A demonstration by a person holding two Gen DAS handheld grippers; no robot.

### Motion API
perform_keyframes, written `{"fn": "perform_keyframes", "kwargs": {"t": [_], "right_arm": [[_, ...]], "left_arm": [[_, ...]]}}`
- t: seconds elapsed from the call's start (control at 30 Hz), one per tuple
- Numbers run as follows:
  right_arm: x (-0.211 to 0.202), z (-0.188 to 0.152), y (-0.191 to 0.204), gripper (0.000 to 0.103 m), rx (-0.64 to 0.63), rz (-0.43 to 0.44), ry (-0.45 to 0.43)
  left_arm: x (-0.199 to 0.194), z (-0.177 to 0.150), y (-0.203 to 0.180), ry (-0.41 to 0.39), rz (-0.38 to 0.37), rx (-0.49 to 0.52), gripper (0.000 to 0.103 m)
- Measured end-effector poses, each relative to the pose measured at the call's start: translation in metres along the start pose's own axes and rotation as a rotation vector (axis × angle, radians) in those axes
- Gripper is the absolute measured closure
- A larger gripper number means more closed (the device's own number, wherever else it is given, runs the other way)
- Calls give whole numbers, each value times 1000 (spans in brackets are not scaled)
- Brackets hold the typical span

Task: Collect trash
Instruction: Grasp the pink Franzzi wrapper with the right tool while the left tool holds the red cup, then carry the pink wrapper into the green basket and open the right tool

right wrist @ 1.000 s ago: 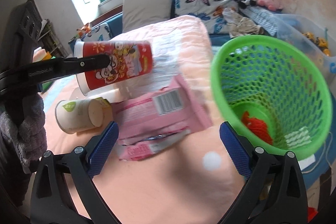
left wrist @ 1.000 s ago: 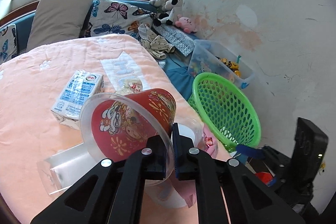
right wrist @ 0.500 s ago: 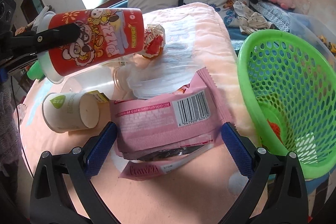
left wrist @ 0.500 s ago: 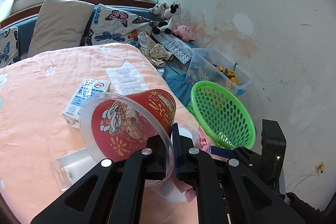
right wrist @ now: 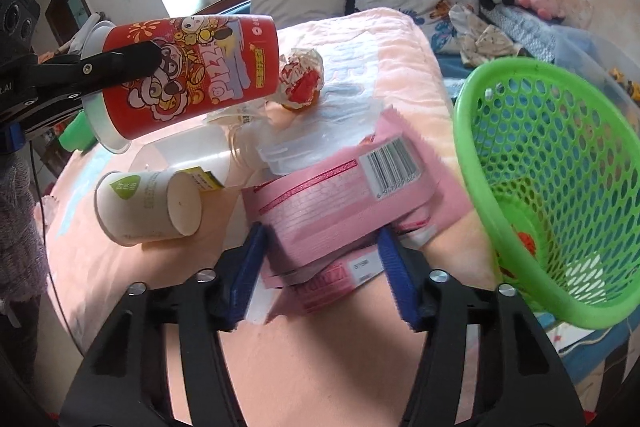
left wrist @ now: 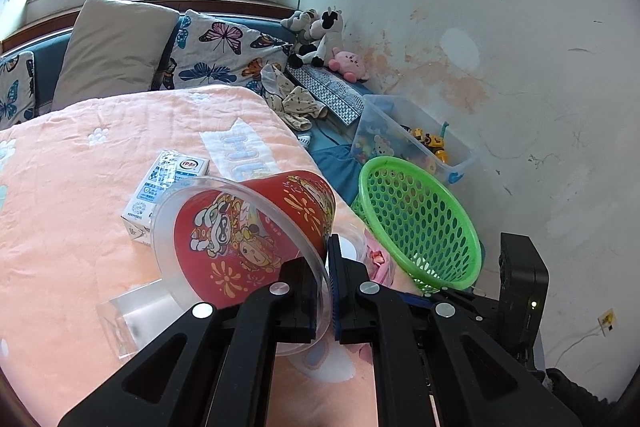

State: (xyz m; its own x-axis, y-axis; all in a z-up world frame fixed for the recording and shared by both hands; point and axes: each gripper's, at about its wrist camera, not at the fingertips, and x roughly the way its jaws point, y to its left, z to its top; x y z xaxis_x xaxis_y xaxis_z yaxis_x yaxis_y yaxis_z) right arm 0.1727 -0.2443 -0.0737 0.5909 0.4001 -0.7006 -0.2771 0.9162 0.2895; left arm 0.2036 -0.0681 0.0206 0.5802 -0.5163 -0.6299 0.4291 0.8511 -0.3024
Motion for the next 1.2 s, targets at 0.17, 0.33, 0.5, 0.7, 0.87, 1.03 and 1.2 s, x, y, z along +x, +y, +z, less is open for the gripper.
{"fn": "perform_keyframes", "kwargs": {"t": [0.17, 0.33, 0.5, 0.7, 0.87, 1.03, 1.2], "right_arm": [[-8, -1, 1, 35, 3, -7, -9], [-21, -4, -4, 19, 50, -1, -21], [-20, -4, -20, 14, 210, 40, 1], [-11, -1, -42, 10, 475, 161, 15], [-5, 3, -48, 8, 611, 181, 14], [-3, 7, -48, 8, 684, 163, -15], [-3, 4, -55, 30, 713, 188, -15]], "left_arm": [[0, 0, 1, 0, 3, -3, 97], [0, 0, 2, -3, -2, -3, 97], [-2, -1, 4, -11, -15, -5, 97], [-7, -2, 11, -18, -20, -12, 97], [-7, -3, 15, -18, -29, -17, 97], [-4, -3, 17, -9, -35, -18, 97], [-4, -1, 15, -10, -40, -16, 97]]}}
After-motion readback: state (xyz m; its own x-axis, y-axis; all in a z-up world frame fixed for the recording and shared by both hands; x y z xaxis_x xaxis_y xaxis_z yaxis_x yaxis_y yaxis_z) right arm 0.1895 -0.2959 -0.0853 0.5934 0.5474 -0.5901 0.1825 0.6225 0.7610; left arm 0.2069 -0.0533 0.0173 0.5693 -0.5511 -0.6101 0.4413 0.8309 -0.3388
